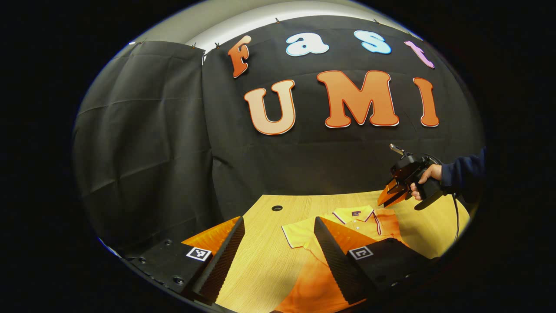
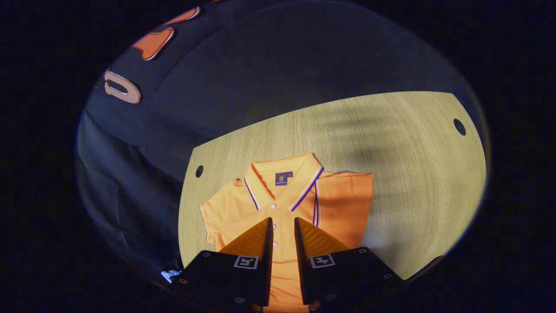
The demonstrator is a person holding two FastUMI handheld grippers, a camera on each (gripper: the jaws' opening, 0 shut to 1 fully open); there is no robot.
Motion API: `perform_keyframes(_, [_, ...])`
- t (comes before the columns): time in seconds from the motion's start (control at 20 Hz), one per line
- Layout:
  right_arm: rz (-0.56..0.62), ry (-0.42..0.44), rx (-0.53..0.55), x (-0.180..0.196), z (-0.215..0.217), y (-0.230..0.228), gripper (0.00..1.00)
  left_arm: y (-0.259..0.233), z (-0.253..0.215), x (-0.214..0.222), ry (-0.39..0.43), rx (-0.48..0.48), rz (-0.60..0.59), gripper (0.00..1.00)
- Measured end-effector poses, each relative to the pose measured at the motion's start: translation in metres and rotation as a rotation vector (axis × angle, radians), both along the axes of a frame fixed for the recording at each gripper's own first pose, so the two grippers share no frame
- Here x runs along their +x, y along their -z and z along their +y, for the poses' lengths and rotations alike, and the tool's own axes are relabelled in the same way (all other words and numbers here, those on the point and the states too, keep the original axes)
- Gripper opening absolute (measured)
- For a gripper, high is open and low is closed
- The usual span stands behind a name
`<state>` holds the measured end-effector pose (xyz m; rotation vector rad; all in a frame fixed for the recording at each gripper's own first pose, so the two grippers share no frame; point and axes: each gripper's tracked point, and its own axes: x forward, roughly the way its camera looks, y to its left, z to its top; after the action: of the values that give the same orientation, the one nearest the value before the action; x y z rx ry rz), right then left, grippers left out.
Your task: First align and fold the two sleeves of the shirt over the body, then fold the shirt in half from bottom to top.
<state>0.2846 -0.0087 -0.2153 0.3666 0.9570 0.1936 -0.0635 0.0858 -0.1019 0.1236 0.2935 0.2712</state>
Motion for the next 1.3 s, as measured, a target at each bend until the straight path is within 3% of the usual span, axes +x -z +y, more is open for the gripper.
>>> perform_keyframes(0.3, [-0.129, -0.027, -0.134, -0.012, -0.029, -0.026, 0.66, 0.001, 0.018, 0.008, -0.026, -0.024, 0.009, 0.99])
perform_keyframes(0.5, [-0.206, -0.004, -0.174, -0.032, -0.044, -0.056, 0.83, 0.022, 0.029, 0.036, 0.008, -0.078, 0.067, 0.99])
perform_keyframes(0.8, [-0.31, 0.114, -0.204, -0.077, -0.061, -0.102, 0.88, 0.095, 0.029, 0.104, 0.175, -0.256, 0.313, 0.99])
perform_keyframes(0.95, [-0.367, 0.193, -0.238, -0.108, -0.072, -0.122, 0.88, 0.136, 0.036, 0.129, 0.186, -0.287, 0.447, 1.0])
perform_keyframes(1.1, [-0.428, 0.285, -0.239, -0.139, -0.076, -0.147, 0.88, 0.166, 0.036, 0.15, 0.229, -0.382, 0.569, 0.96])
perform_keyframes(1.3, [-0.511, 0.371, -0.314, -0.179, -0.086, -0.171, 0.89, 0.209, 0.053, 0.169, 0.186, -0.417, 0.732, 0.98])
